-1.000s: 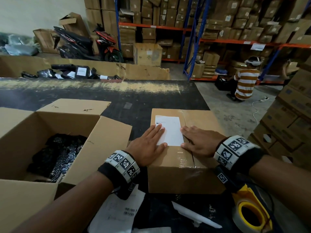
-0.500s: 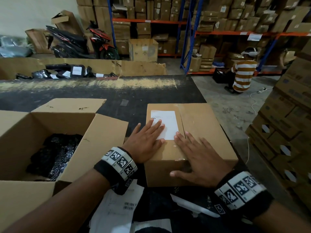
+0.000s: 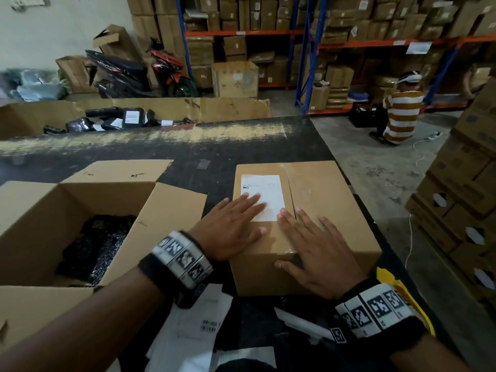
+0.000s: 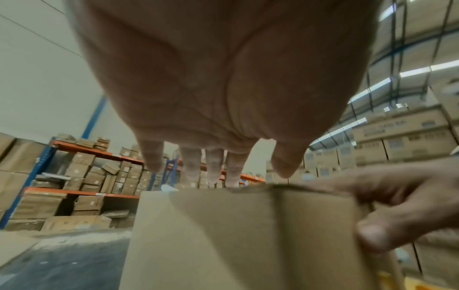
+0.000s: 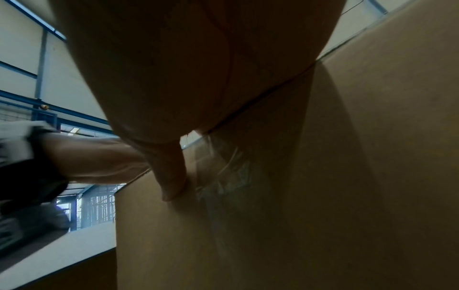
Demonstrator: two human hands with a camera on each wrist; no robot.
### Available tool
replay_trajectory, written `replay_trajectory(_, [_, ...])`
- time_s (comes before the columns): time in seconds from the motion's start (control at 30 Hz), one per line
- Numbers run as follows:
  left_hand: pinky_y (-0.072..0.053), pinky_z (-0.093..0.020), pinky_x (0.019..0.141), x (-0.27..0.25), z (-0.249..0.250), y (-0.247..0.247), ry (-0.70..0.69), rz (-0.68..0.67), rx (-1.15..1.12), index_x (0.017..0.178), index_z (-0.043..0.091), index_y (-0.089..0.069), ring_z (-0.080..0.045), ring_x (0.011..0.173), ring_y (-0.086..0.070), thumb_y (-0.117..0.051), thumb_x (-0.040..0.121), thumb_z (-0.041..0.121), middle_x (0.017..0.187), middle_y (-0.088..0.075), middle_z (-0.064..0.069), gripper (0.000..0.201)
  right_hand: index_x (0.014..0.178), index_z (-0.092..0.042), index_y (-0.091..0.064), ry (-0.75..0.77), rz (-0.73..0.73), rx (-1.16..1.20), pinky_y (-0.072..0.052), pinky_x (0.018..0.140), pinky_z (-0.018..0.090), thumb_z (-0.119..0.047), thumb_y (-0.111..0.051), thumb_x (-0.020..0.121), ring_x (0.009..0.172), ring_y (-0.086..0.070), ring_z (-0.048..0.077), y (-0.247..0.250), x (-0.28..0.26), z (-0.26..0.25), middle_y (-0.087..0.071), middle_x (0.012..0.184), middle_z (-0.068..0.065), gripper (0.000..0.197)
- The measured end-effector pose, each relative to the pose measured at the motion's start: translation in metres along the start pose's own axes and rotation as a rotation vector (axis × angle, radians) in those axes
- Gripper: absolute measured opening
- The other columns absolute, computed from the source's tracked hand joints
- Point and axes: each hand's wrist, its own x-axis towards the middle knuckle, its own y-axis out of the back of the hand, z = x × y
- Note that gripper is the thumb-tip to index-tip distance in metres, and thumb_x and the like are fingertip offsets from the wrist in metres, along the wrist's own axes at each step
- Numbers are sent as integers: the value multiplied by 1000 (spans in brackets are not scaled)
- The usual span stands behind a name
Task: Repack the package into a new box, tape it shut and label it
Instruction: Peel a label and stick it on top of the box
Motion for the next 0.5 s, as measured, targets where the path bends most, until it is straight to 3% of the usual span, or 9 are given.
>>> replay_trajectory(0.1, [0, -41, 128, 27, -4, 1, 14, -79, 24, 164, 29, 0, -10, 158, 6, -24, 103, 64, 172, 6, 7, 74, 160, -30, 12, 4, 9, 2, 0, 126, 50, -77, -15, 89, 156, 12, 16, -1, 0, 1, 16, 168, -10, 90])
replay_trajectory(0.3, [-4, -44, 128, 21, -42, 10, 109, -82, 36, 164, 28, -1, -14, 158, 3, -17, 97, 72, 172, 4, 9, 82, 160, -30, 10, 15, 33, 16, 1, 126, 51, -74, -25, 93, 156, 11, 16, -3, 0, 3, 13, 169, -10, 88])
replay_trajectory(0.5, [4, -37, 126, 55, -24, 19, -37, -90, 91, 164, 26, 2, -14, 158, 9, -30, 106, 56, 171, 9, 4, 73, 161, -30, 7, 6, 52, 17, 2, 126, 50, -75, -26, 93, 156, 10, 16, -5, 0, 3, 11, 169, -10, 88])
